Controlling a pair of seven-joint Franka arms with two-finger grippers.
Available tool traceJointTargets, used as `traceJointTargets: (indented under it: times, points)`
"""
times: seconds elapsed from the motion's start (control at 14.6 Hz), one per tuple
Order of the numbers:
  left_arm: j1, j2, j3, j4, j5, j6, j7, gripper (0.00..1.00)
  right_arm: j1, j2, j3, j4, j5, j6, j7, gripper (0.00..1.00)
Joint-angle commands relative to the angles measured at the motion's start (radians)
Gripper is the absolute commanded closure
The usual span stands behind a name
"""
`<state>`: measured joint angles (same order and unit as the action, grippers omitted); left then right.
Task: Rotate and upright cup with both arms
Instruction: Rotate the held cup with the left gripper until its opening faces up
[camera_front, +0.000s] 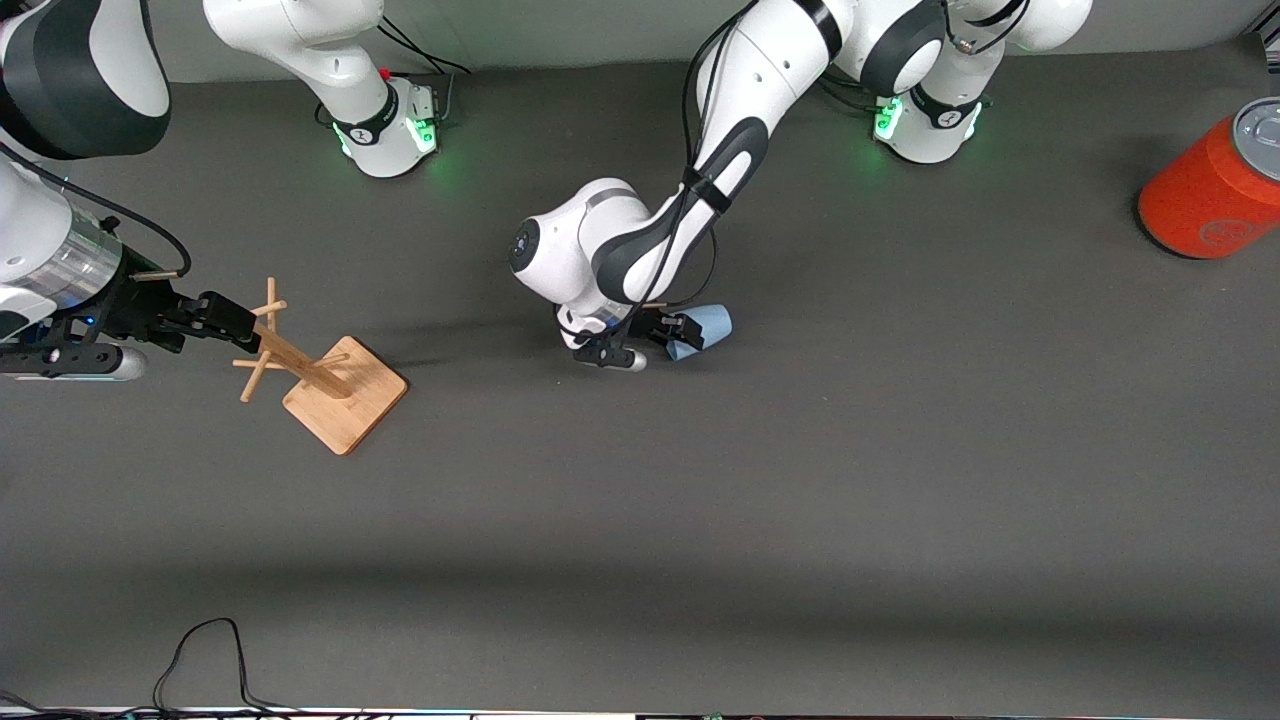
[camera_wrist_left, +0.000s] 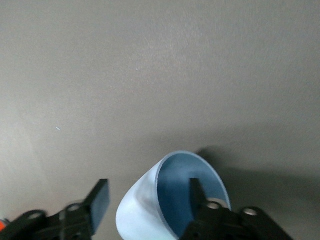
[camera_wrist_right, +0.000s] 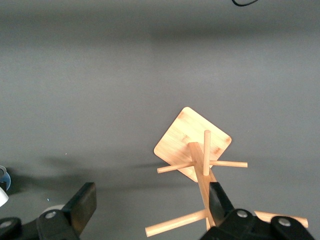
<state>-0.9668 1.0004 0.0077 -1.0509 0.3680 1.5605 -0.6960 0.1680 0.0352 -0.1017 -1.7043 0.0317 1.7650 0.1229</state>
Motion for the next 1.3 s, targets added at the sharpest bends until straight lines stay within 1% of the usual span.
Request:
traceJointTargets:
  times: [0.0, 0.07, 0.14, 0.21, 0.27, 0.55, 0.62, 0.75, 0.96, 1.1, 1.23]
  points:
    - [-0.015, 0.000, 0.014, -0.001, 0.034, -0.042, 0.079, 0.59, 0.007, -0.015, -0.009, -0.023, -0.010, 0.014, -0.025, 0.00]
    - [-0.016, 0.000, 0.014, -0.001, 0.037, -0.048, 0.105, 0.65, 0.007, -0.012, -0.009, -0.021, -0.010, 0.002, -0.025, 0.00]
    - [-0.016, 0.000, 0.015, -0.001, 0.040, -0.057, 0.125, 0.75, 0.005, -0.012, -0.009, -0.021, -0.010, -0.001, -0.028, 0.00]
    - [-0.016, -0.002, 0.015, -0.001, 0.042, -0.060, 0.145, 0.93, 0.005, -0.011, -0.022, -0.021, -0.010, -0.001, -0.031, 0.00]
    - [-0.016, -0.003, 0.015, -0.001, 0.046, -0.060, 0.156, 1.00, 0.005, -0.006, -0.033, -0.021, -0.010, -0.001, -0.032, 0.00]
    - [-0.010, -0.025, 0.018, 0.005, 0.068, -0.072, 0.206, 1.00, 0.005, -0.003, -0.041, -0.021, -0.012, -0.002, -0.031, 0.00]
    - [-0.009, -0.031, 0.024, 0.014, 0.068, -0.097, 0.228, 1.00, 0.005, -0.003, -0.042, -0.021, -0.012, -0.002, -0.032, 0.00]
    - [0.013, -0.080, 0.032, 0.022, 0.065, -0.152, 0.240, 1.00, 0.005, -0.005, -0.043, -0.020, -0.012, -0.004, -0.032, 0.00]
    - [0.112, -0.222, 0.028, 0.017, 0.032, -0.218, 0.243, 1.00, 0.005, -0.003, -0.043, -0.020, -0.013, -0.004, -0.032, 0.00]
    - [0.195, -0.334, 0.032, -0.004, -0.052, -0.223, 0.253, 1.00, 0.005, -0.003, -0.043, -0.020, -0.012, -0.004, -0.031, 0.00]
    - [0.294, -0.448, 0.031, -0.067, -0.142, -0.197, 0.263, 1.00, 0.005, -0.003, -0.044, -0.020, -0.013, -0.002, -0.031, 0.00]
